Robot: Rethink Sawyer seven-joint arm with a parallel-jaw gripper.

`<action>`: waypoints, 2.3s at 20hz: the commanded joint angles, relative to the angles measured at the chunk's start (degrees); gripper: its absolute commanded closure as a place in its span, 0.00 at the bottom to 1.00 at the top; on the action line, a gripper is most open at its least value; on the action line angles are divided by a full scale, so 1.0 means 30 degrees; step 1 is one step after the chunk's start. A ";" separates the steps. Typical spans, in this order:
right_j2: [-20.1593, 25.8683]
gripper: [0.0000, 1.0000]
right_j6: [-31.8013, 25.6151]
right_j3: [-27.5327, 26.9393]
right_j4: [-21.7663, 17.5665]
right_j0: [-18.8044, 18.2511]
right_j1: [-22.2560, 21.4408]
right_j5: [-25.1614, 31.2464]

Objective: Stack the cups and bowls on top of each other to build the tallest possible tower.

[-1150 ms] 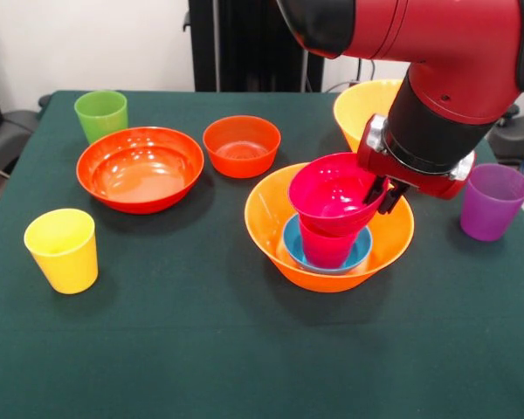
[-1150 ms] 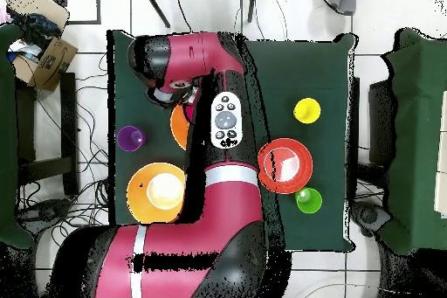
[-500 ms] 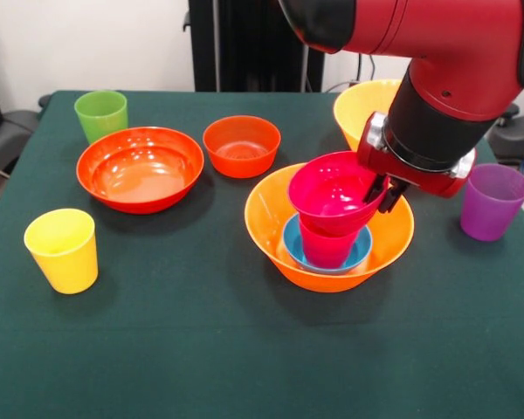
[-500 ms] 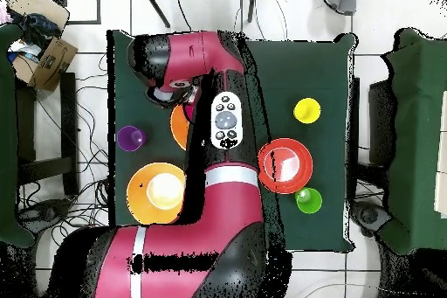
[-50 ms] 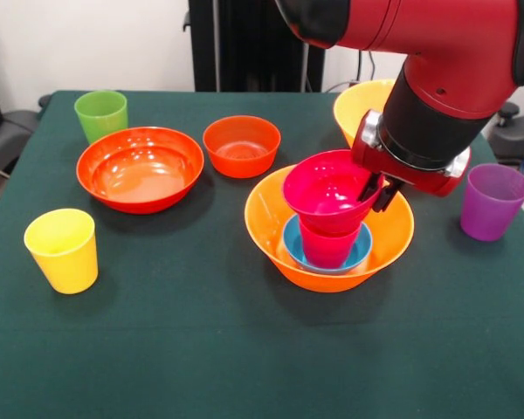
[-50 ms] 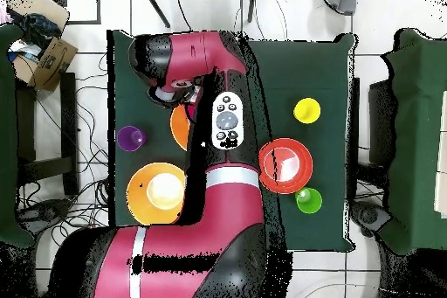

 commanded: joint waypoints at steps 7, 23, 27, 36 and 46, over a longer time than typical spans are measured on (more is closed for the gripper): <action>0.0453 1.00 -0.3227 0.1898 -0.1974 0.0138 0.0354 -0.1131; 0.0183 1.00 -0.2828 0.2220 -0.2122 0.0261 0.0739 -0.2327; 0.0148 1.00 -0.2836 0.2557 -0.2053 0.0264 0.0763 -0.3057; 0.0119 1.00 -0.2812 0.2424 -0.1917 0.0288 0.1056 -0.3796; 0.0492 1.00 -0.2757 0.2249 -0.1354 0.0271 0.1353 -0.3432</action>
